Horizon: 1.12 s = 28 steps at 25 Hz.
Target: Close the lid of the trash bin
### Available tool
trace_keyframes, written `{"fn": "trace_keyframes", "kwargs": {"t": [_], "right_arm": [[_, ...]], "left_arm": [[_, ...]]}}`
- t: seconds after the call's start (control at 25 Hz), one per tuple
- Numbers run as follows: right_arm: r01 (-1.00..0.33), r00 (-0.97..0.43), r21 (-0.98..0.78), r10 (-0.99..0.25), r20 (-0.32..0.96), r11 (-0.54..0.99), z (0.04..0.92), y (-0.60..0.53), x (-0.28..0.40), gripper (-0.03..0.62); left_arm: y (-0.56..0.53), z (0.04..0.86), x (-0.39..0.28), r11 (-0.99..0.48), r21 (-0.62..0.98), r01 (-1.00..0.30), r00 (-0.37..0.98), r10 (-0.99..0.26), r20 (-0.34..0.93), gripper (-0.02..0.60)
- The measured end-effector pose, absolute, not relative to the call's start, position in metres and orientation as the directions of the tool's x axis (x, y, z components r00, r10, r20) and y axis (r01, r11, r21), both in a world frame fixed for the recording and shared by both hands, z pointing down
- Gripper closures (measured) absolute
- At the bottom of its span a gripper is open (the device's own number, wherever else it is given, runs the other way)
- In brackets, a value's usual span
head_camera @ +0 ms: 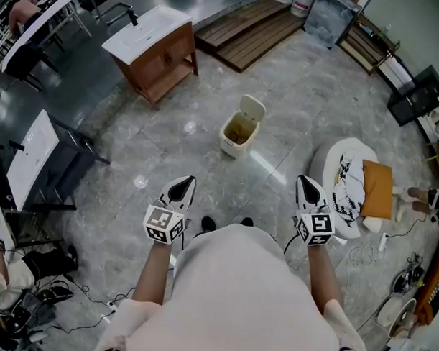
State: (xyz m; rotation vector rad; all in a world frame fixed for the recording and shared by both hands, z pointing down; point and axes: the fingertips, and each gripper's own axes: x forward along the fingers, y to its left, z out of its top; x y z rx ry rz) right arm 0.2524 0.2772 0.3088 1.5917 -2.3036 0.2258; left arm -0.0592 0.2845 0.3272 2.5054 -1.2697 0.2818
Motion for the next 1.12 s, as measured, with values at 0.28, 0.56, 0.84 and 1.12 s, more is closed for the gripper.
{"fn": "trace_keyframes", "kwargs": {"t": [0.28, 0.56, 0.84, 1.12], "right_arm": [[-0.938, -0.301, 0.057, -0.882, 0.364, 0.343, 0.313, 0.284, 0.229, 0.562], [-0.943, -0.282, 0.061, -0.881, 0.379, 0.328, 0.320, 0.297, 0.204, 0.562], [-0.944, -0.274, 0.062, -0.875, 0.400, 0.324, 0.325, 0.300, 0.190, 0.562], [-0.938, -0.285, 0.066, -0.865, 0.413, 0.341, 0.326, 0.290, 0.184, 0.562]], "left_arm": [[0.288, 0.330, -0.082, -0.568, 0.192, -0.800, 0.599, -0.736, 0.316, 0.563], [0.290, 0.335, -0.105, -0.585, 0.199, -0.786, 0.617, -0.721, 0.316, 0.563], [0.287, 0.339, -0.120, -0.585, 0.211, -0.783, 0.620, -0.717, 0.318, 0.563], [0.279, 0.342, -0.121, -0.579, 0.221, -0.785, 0.619, -0.716, 0.323, 0.563]]}}
